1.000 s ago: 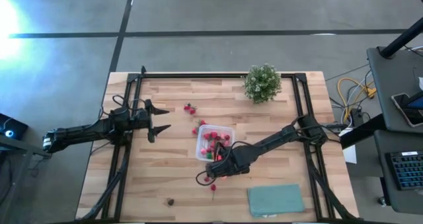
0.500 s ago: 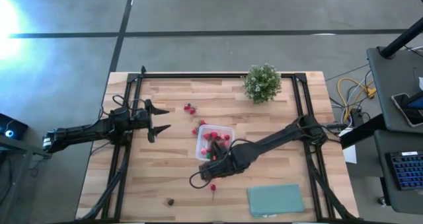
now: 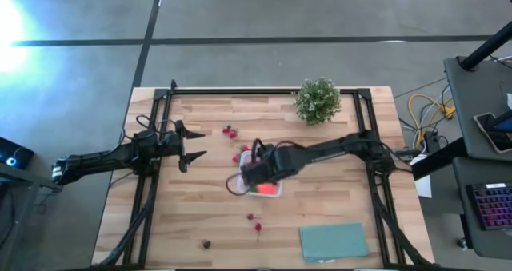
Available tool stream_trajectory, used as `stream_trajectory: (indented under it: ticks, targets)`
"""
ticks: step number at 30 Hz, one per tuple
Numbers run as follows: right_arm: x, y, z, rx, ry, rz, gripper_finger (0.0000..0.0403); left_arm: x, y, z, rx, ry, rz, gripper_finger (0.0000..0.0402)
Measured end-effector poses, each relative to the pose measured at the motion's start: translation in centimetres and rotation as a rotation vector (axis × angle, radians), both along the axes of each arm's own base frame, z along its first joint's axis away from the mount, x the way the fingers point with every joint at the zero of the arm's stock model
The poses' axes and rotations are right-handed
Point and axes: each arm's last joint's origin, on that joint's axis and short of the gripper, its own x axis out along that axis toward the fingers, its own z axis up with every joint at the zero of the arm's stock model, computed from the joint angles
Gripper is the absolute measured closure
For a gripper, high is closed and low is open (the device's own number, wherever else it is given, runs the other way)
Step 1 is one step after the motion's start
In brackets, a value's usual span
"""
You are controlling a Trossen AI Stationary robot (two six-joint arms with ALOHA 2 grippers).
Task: Pick and placing Produce into tupperware
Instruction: Put the peach into the transparent bin, then put the cherry into the transparent bin
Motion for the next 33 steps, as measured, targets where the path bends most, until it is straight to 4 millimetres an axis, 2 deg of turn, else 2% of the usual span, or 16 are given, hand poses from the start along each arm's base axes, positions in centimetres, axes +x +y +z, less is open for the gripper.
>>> stream_trajectory:
  ticks: [4, 7, 11, 16, 20, 25, 29, 33]
  targets:
    - [0.7, -2.4, -1.8, -0.017, 0.056, 0.024, 0.0152, 0.0, 0.0, 0.0, 0.000, 0.000, 0.000, 0.0119]
    - [0.9, -3.6, -2.4, -0.021, 0.075, 0.003, 0.0130, 0.0, 0.0, 0.0, 0.000, 0.000, 0.000, 0.0119]
    - [0.9, -4.1, -2.5, -0.043, 0.078, 0.017, 0.0098, 0.0, 0.0, 0.0, 0.000, 0.000, 0.000, 0.0119]
    - [1.2, -4.0, -1.3, -0.050, 0.050, 0.090, 0.0067, 0.0, 0.0, 0.0, 0.000, 0.000, 0.000, 0.0119]
    - [1.1, -2.2, -0.2, 0.015, 0.027, 0.203, 0.0057, 0.0, 0.0, 0.0, 0.000, 0.000, 0.000, 0.0119]
    - [0.4, 2.0, 0.5, 0.074, 0.007, 0.329, 0.0062, 0.0, 0.0, 0.0, 0.000, 0.000, 0.000, 0.0119]
    - [0.0, 4.9, -0.2, 0.176, -0.014, 0.352, 0.0073, 0.0, 0.0, 0.0, 0.000, 0.000, 0.000, 0.0119]
    - [0.1, 6.7, -1.9, 0.275, -0.010, 0.304, 0.0075, 0.0, 0.0, 0.0, 0.000, 0.000, 0.000, 0.0119]
